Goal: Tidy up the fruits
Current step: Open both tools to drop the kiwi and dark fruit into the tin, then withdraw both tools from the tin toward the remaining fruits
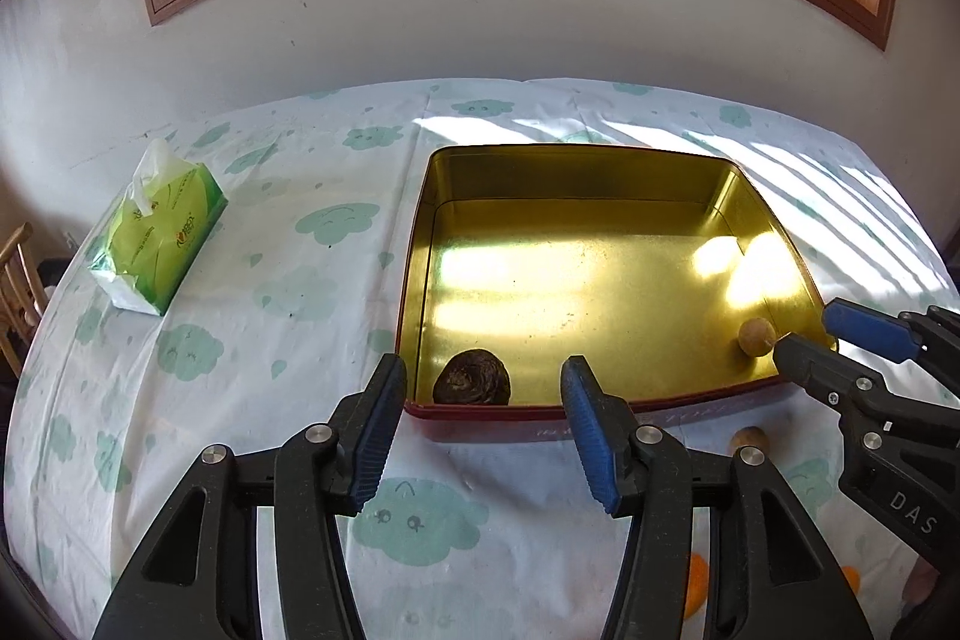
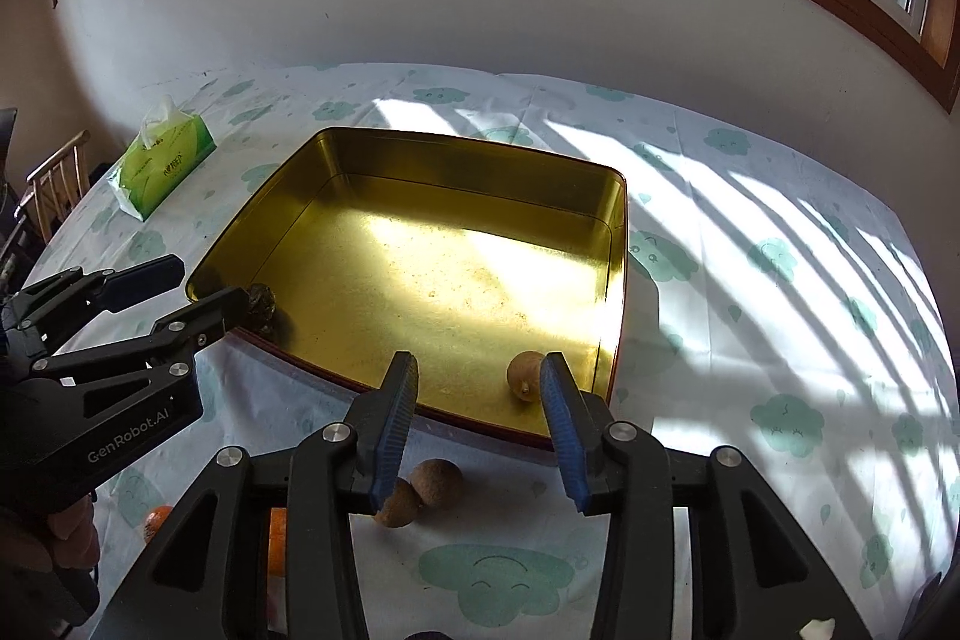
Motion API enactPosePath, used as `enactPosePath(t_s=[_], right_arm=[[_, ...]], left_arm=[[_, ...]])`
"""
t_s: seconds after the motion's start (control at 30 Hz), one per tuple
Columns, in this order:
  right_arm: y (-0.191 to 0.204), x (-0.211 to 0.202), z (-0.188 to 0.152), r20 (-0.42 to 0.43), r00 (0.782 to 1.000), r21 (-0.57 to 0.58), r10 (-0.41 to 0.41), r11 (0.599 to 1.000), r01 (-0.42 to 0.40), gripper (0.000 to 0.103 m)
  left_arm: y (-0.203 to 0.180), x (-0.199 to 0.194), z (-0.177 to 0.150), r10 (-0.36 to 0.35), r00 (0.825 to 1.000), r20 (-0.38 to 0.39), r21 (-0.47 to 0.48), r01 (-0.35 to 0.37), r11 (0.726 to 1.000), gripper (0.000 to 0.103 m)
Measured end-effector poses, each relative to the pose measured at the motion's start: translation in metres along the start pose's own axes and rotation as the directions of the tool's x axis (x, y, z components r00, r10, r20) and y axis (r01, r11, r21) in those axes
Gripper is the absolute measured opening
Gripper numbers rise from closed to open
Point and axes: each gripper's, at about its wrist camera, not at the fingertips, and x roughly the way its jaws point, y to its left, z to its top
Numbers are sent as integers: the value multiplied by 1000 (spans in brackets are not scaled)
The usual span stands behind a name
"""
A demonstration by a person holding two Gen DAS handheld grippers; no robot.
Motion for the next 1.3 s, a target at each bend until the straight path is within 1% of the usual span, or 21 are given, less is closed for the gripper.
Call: enactPosePath(t_s=[0.33, 0.67, 1.03, 1.3], right_arm=[[1, -40, -29, 26, 1000, 15, 10, 1000, -10, 40], [-7, -69, -68, 26, 1000, 39, 3, 999, -4, 40], [-28, -90, -129, -20, 1000, 75, -15, 997, 17, 40], [-38, -86, -166, -88, 996, 103, -12, 994, 21, 40]], left_arm=[[-1, -42, -38, 17, 1000, 7, -5, -17, 1000, 55], [-2, -70, -78, 15, 1000, 3, -29, -14, 999, 55], [13, -87, -140, 21, 999, -48, -53, -24, 998, 55], [19, -84, -175, 11, 995, -104, -83, -20, 996, 55]])
